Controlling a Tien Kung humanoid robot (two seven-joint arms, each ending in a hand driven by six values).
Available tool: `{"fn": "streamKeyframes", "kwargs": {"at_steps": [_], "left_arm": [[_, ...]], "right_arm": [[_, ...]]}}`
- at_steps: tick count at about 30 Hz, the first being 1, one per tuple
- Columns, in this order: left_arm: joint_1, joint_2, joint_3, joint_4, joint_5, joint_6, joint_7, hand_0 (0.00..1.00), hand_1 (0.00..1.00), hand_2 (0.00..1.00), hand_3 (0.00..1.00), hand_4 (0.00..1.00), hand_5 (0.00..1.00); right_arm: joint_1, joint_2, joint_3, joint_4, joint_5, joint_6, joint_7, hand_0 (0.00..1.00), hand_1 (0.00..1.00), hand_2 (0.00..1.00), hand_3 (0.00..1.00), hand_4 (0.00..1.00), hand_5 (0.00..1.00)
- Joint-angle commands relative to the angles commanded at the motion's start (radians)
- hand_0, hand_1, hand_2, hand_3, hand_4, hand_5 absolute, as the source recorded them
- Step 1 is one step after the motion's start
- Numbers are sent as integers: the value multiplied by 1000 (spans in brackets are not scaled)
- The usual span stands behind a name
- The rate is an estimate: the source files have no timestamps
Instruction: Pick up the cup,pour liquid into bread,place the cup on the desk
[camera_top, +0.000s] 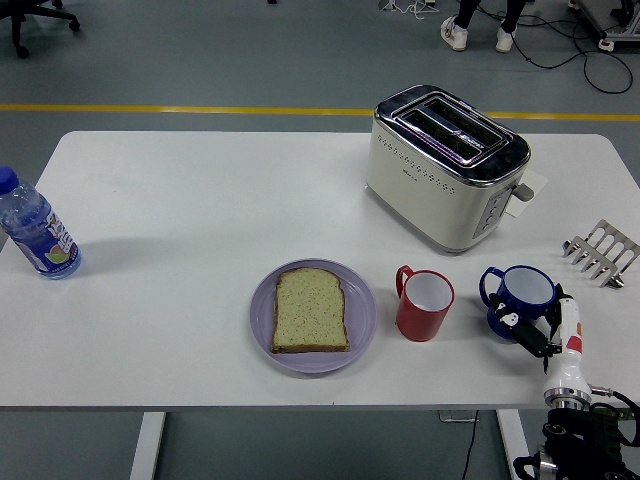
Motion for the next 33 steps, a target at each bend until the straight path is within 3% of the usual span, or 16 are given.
{"fn": "streamKeyframes", "kwargs": {"at_steps": [10,15,16,21,22,33], "left_arm": [[5,0,6,0,-4,0,0,635,646,657,553,323,835],[7,0,10,1,-6,0,0,635,646,657,553,323,835],[8,0,10,1,-6,0,0,635,646,657,553,324,834],[9,0,12,1,-6,0,0,635,646,657,553,324,834],[10,0,12,1,-6,0,0,635,646,657,553,325,836],[6,0,5,1,-2,0,0,635,646,656,552,325,836]], "right_arm": [[0,1,-11,-9,-6,0,0,434,411,527,575,514,27],[-1,1,-12,-13,-25,0,0,434,411,527,575,514,27],[-2,1,-12,-13,-30,0,0,459,415,537,604,591,46],[-3,2,-10,-14,-52,0,0,459,415,537,604,591,46],[-3,2,-10,-14,-55,0,0,503,426,568,746,735,59],[0,4,-3,-14,-97,0,0,536,453,615,784,774,40]]}}
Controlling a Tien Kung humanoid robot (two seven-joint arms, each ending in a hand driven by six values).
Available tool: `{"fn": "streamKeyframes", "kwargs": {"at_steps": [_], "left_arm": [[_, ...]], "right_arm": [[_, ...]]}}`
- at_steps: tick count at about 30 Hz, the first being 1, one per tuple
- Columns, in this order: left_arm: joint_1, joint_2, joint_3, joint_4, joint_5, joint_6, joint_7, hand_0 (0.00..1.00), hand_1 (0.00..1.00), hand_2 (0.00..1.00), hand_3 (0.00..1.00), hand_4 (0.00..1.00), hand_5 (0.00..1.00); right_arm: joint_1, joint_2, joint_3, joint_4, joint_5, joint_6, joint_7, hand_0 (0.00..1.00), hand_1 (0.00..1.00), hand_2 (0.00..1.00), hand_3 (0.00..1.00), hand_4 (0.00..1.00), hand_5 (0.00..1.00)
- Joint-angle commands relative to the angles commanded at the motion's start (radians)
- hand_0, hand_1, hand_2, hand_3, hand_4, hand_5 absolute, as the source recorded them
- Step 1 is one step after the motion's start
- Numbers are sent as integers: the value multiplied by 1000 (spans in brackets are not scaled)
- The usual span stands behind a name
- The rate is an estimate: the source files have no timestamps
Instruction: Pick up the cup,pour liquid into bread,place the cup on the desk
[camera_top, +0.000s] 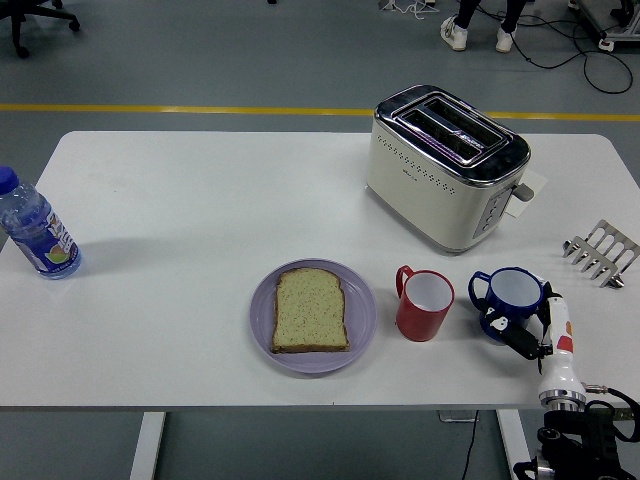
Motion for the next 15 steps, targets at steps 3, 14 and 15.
{"fn": "streamKeyframes", "kwargs": {"at_steps": [3,14,15], "left_arm": [[-1,0,0,0,-1,0,0,635,646,657,552,324,835],[-4,0,-3,0,-1,0,0,635,646,657,553,324,835],[-4,0,-3,0,-1,0,0,635,646,657,553,324,835]], "right_arm": [[2,0,-1,-1,-10,0,0,578,505,691,811,806,23],[5,1,-3,-9,-30,0,0,627,539,717,833,842,21],[5,1,-3,-8,-32,0,0,627,539,717,833,842,21]]}}
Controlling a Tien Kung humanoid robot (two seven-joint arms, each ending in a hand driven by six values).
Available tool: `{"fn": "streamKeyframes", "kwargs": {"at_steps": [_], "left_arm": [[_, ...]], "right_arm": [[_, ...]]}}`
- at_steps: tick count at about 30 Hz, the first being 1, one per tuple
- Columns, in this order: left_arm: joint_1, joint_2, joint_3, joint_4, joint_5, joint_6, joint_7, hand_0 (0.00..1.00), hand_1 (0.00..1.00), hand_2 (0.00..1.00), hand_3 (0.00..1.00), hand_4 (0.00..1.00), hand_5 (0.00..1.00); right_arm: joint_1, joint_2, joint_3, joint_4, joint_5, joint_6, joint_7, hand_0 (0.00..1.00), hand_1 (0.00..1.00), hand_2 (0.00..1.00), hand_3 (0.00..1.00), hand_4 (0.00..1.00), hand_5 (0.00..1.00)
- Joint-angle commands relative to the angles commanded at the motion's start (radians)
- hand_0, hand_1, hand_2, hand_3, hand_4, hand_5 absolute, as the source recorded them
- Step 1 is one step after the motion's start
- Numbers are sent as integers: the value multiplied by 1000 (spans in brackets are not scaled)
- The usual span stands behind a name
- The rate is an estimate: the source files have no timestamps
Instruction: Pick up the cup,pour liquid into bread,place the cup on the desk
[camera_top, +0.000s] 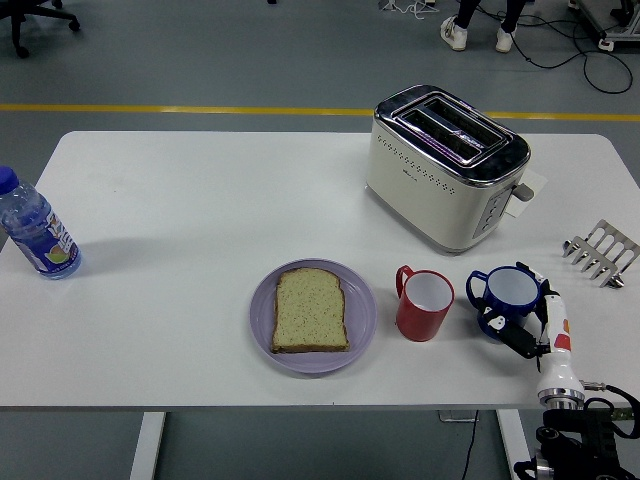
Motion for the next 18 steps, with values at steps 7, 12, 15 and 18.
{"fn": "streamKeyframes", "kwargs": {"at_steps": [7,12,15,18], "left_arm": [[0,0,0,0,1,0,0,635,646,657,553,324,835],[0,0,0,0,0,0,0,636,646,657,553,324,834],[-1,0,-2,-1,1,0,0,636,646,657,553,324,834],[-1,0,-1,0,-1,0,0,635,646,657,553,323,833]], "right_arm": [[-2,-2,8,4,-20,0,-7,746,618,778,862,857,21],[-3,-1,19,1,-42,0,-15,860,695,835,920,886,38],[-4,0,27,-5,-50,0,-15,860,695,835,920,886,38],[-5,0,32,-6,-49,0,-17,882,717,870,946,965,179]]}}
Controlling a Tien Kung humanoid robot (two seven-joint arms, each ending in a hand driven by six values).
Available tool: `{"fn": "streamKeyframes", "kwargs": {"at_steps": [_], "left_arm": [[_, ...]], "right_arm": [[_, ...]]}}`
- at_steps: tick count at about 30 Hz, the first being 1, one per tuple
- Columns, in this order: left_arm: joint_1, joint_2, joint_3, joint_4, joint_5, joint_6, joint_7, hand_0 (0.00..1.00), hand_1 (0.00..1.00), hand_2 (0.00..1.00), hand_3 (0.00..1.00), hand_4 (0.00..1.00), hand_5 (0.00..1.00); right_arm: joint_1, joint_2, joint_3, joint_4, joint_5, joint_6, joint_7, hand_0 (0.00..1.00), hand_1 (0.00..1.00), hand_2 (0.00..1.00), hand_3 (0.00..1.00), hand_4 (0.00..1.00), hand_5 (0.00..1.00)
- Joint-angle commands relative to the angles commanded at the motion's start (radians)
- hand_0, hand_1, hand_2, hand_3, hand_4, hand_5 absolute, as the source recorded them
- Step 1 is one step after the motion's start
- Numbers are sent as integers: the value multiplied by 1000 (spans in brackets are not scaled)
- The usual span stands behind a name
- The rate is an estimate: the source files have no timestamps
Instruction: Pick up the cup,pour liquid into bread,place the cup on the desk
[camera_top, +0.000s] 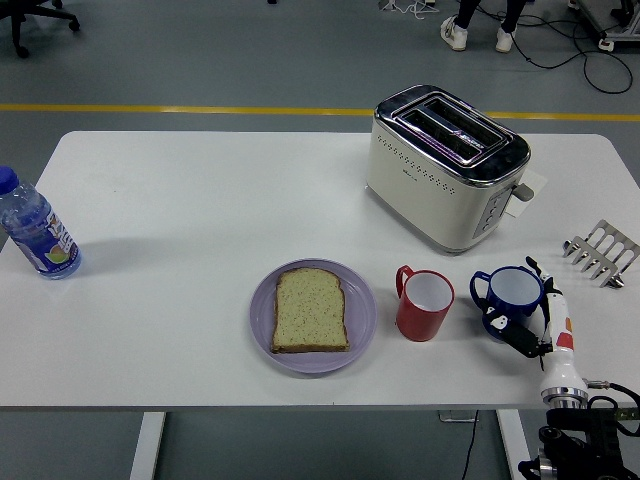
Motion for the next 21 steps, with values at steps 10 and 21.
{"fn": "streamKeyframes", "kwargs": {"at_steps": [10,21], "left_arm": [[0,0,-2,0,3,1,-1,635,646,657,553,323,834],[0,0,0,0,5,1,-1,635,646,657,553,324,834]], "right_arm": [[-11,-1,27,28,-18,0,3,919,754,910,959,953,161],[-21,-11,37,87,-50,0,-8,921,751,909,956,927,118]]}}
